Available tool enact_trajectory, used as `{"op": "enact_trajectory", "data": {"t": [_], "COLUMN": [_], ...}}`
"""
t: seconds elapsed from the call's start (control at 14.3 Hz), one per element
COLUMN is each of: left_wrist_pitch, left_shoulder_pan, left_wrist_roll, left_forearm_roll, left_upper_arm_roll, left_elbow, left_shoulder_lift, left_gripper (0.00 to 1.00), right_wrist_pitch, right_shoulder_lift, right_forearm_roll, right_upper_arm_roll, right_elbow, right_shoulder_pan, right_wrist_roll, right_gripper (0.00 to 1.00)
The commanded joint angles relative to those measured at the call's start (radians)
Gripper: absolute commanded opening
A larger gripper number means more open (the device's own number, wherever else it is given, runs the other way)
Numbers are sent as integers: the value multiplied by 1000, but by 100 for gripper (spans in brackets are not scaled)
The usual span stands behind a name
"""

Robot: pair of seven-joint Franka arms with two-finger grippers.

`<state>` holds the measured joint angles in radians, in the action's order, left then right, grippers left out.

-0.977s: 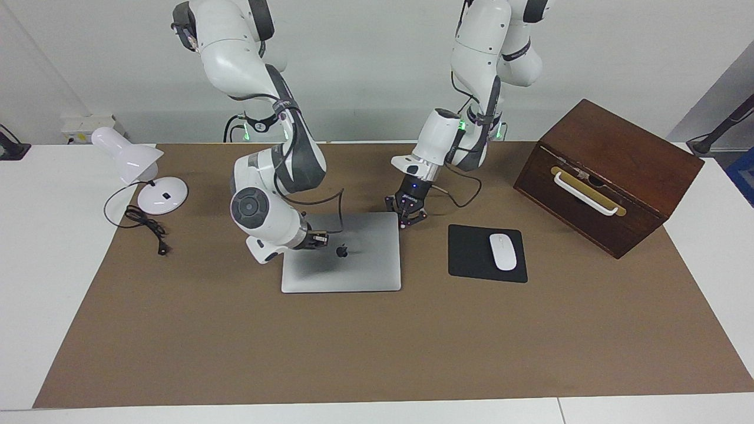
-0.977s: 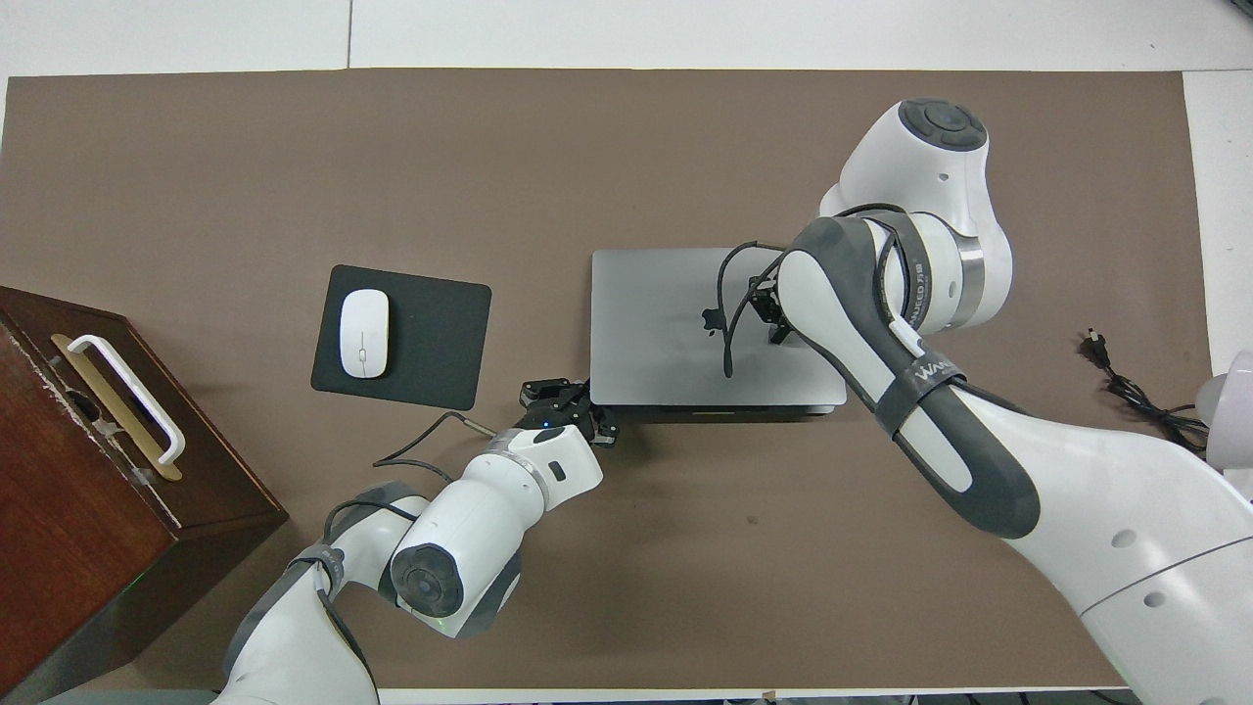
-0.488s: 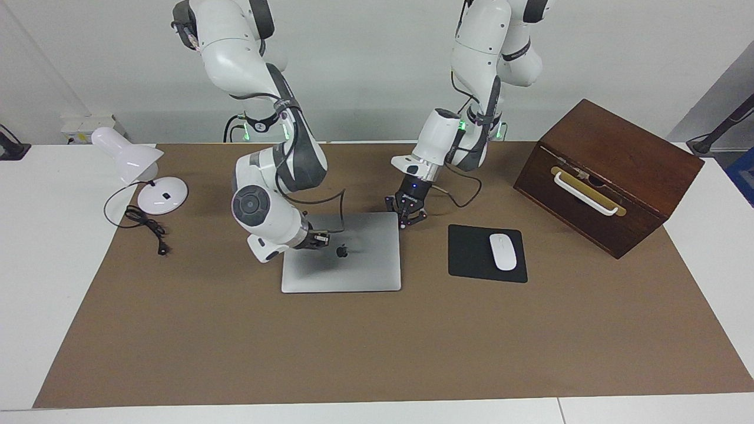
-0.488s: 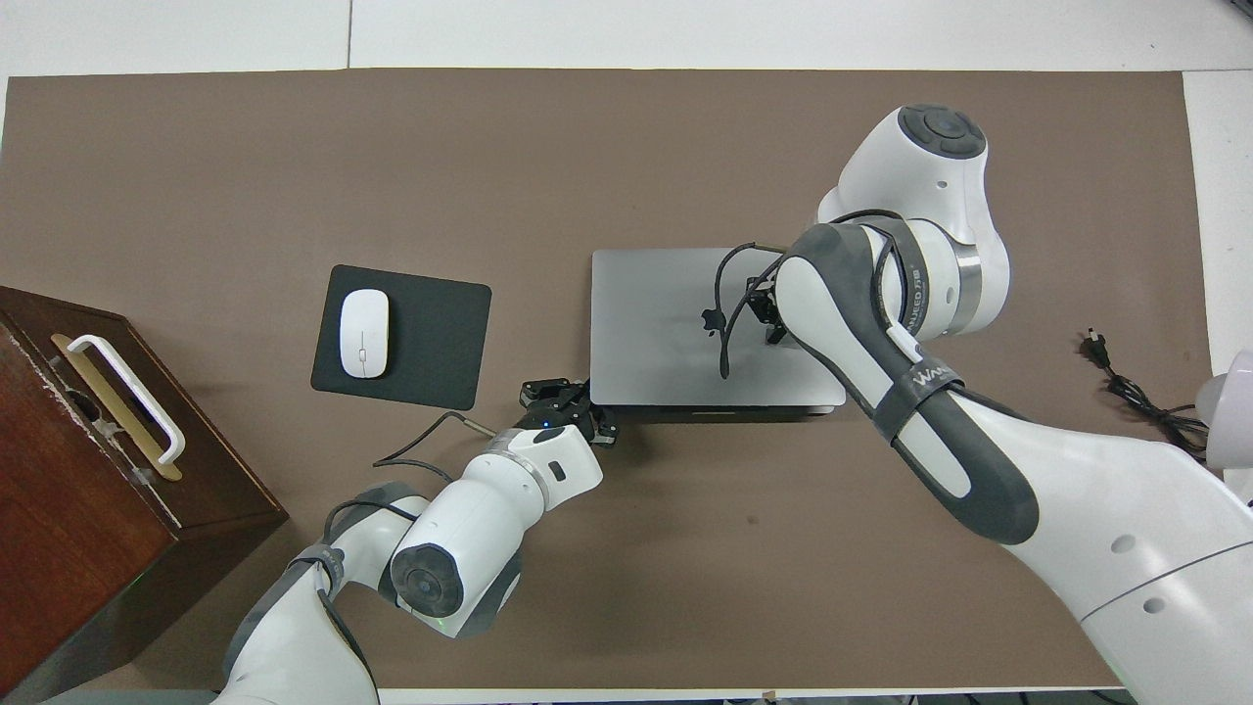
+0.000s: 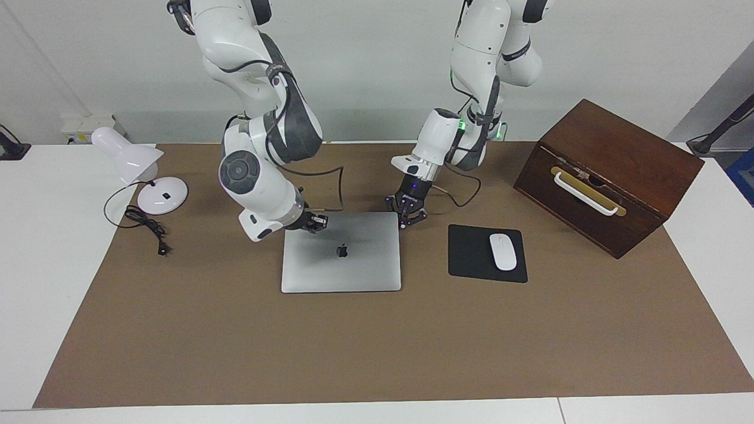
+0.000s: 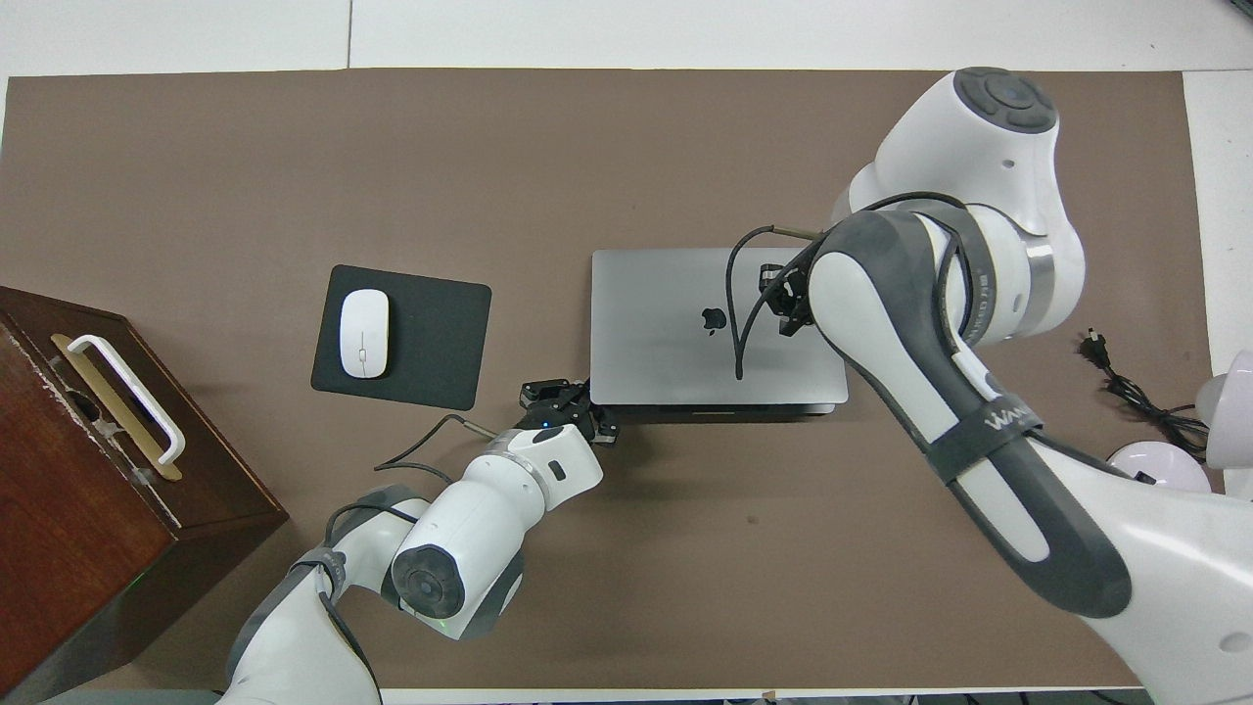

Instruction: Close laptop with both arms

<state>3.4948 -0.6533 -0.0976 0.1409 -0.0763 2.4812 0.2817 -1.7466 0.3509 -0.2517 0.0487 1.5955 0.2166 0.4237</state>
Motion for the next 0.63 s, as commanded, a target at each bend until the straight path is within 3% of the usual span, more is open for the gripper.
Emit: {"op": "enact_trajectory", "data": {"t": [0.0,0.14,0.42,0.56], "left_wrist_pitch": [9,9,6,1], "left_shoulder_pan": [-20,-25,-25,-23], "left_wrist_roll": [12,2,-40,-42], "left_forearm_roll": [51,51,51,51], "left_upper_arm_roll": [4,3,3,1], "left_elbow": [-19,-22,-19,-8], "left_shoulder_lift": [53,47,25,1], "left_gripper": [0,0,0,0], "right_wrist_pitch": [24,16,4,5], "right_shoulder_lift": [-58,-76,-102,-134], "right_forearm_roll": [-6,24,225,232], "right_upper_arm_roll": [-7,-15,-15,-21], "right_elbow": [-12,-15,-54,-57], "right_shoulder_pan": [-17,-40,-60,-88], "right_wrist_roll": [20,1,-159,-233], "right_gripper": [0,0,0,0]}}
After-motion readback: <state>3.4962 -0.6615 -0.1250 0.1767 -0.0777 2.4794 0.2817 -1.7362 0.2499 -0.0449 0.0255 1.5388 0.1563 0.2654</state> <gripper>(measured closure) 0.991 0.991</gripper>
